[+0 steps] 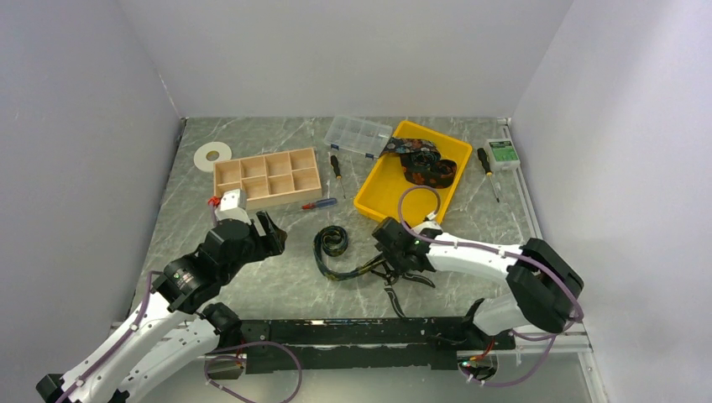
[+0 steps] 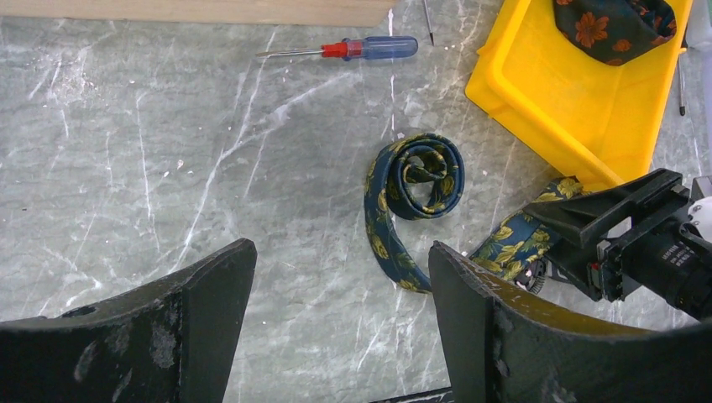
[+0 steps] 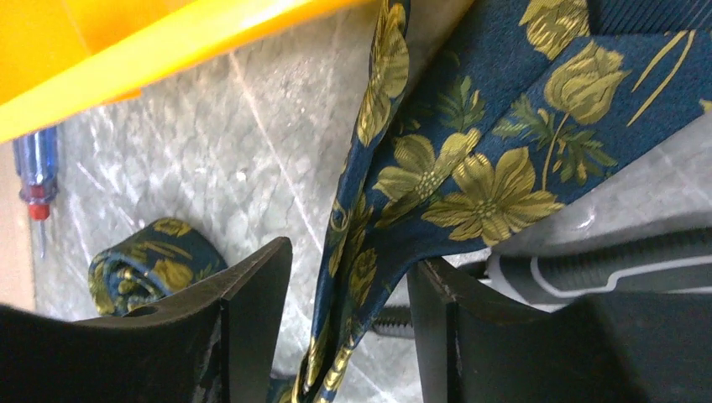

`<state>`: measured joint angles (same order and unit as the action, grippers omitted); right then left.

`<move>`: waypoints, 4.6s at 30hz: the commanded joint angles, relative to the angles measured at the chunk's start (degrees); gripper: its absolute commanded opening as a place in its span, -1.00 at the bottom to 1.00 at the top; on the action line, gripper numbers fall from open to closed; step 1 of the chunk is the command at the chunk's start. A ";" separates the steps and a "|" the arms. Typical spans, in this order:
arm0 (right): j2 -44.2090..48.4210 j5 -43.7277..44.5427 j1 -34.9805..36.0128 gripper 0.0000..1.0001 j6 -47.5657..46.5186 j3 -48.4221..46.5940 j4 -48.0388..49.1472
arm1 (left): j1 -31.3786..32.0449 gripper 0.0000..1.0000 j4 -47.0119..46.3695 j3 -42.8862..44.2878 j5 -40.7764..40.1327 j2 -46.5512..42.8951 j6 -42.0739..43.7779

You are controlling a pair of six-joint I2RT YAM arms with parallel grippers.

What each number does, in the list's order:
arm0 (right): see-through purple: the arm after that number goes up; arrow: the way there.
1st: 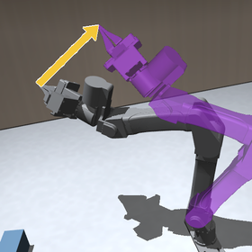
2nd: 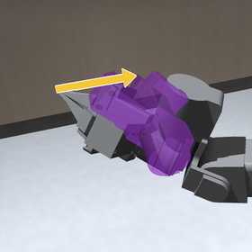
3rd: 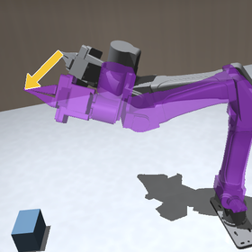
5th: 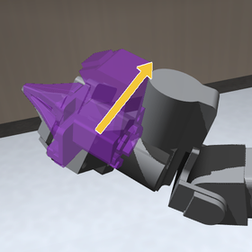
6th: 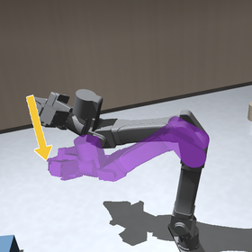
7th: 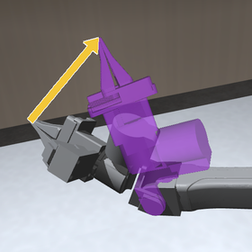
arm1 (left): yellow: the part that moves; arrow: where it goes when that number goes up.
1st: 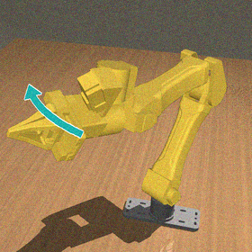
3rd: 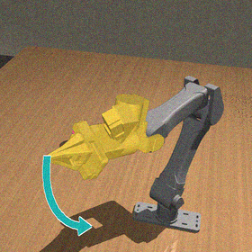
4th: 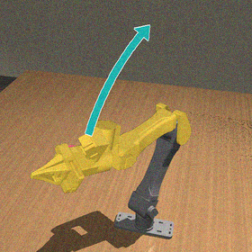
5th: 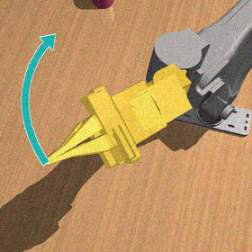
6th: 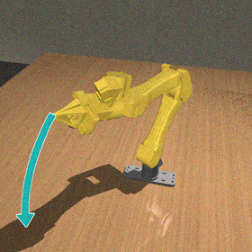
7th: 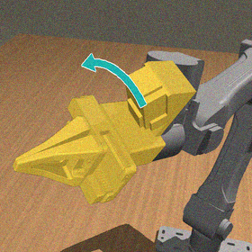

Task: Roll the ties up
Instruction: Flatten out the tie at the center of the board.

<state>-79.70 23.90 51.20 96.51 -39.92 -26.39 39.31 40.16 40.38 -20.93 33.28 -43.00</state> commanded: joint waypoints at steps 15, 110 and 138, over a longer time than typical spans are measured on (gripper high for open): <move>-3.40 4.53 -4.13 -1.00 -25.61 -13.08 -1.28 | -0.04 0.60 2.01 2.21 -0.97 -3.38 -0.96; 32.09 43.73 16.63 -1.00 27.22 3.27 -44.01 | -0.20 0.71 -22.82 -7.58 -8.93 -17.26 8.32; 35.00 26.97 -0.66 0.98 -55.78 -10.03 -7.90 | -0.20 0.78 -4.38 -6.90 -14.74 -15.90 -3.14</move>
<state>-41.56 61.67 50.63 79.55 -47.05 -61.63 39.29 30.15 29.76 -33.30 15.31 -43.83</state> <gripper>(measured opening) 0.991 0.881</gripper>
